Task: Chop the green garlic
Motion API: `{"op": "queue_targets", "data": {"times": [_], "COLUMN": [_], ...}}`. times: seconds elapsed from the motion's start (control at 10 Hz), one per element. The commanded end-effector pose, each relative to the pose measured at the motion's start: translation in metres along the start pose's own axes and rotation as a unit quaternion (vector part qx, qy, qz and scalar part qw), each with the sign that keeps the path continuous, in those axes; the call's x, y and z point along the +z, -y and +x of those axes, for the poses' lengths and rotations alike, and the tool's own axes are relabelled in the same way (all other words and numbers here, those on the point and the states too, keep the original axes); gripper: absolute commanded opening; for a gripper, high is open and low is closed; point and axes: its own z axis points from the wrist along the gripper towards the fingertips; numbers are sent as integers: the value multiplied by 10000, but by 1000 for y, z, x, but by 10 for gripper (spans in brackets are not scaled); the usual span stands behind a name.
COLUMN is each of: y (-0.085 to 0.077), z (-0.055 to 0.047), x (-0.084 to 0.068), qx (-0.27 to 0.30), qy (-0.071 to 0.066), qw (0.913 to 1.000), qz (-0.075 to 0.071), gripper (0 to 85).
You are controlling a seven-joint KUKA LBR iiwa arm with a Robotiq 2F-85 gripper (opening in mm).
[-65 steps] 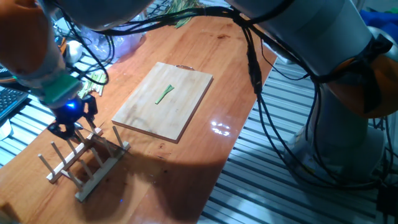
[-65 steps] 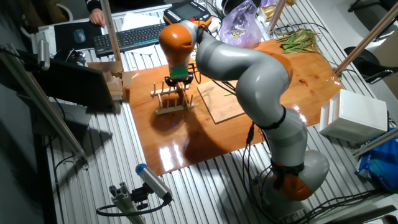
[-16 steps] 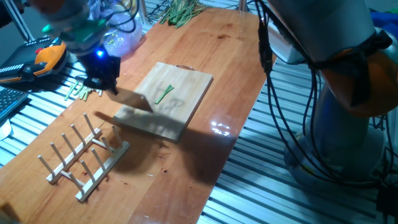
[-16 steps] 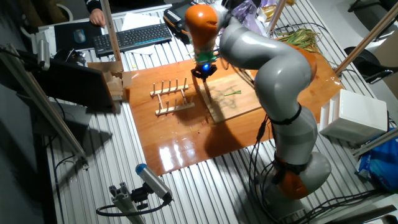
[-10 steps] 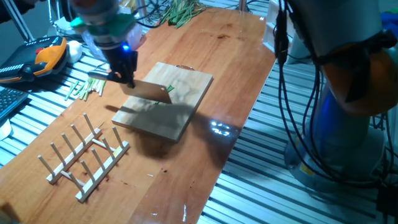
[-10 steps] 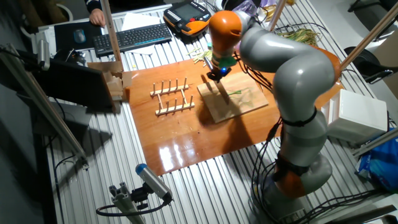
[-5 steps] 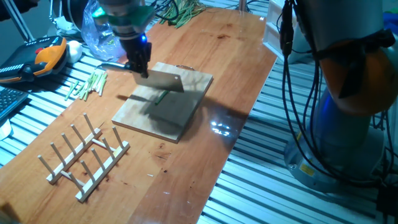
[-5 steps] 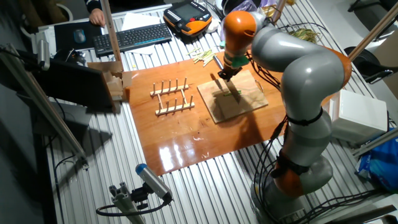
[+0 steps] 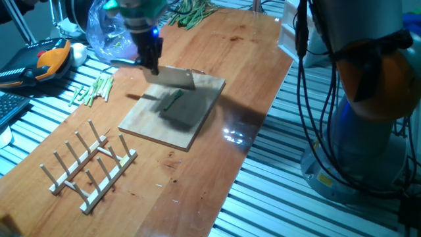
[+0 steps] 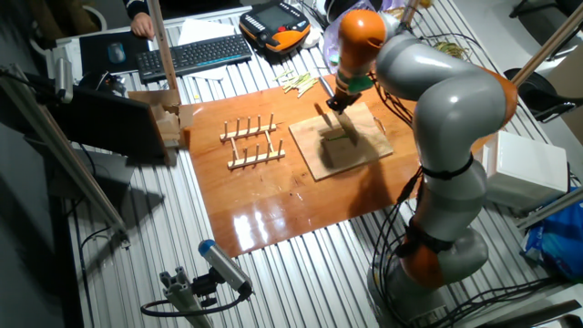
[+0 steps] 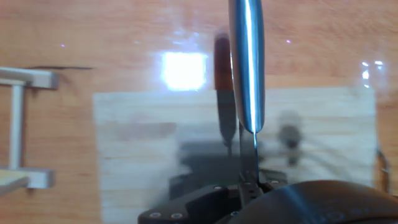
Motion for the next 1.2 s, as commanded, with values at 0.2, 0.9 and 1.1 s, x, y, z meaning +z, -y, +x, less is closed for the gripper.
{"op": "queue_targets", "data": {"times": [0.2,0.9,1.1], "y": [-34,-13,-12], "z": [6,21,23], "x": [12,13,13], "qx": [-80,-53,-24], "qy": [-29,-114,-109], "qw": [9999,9999,9998], "qz": [146,-115,-176], "gripper": [0,0,0]}}
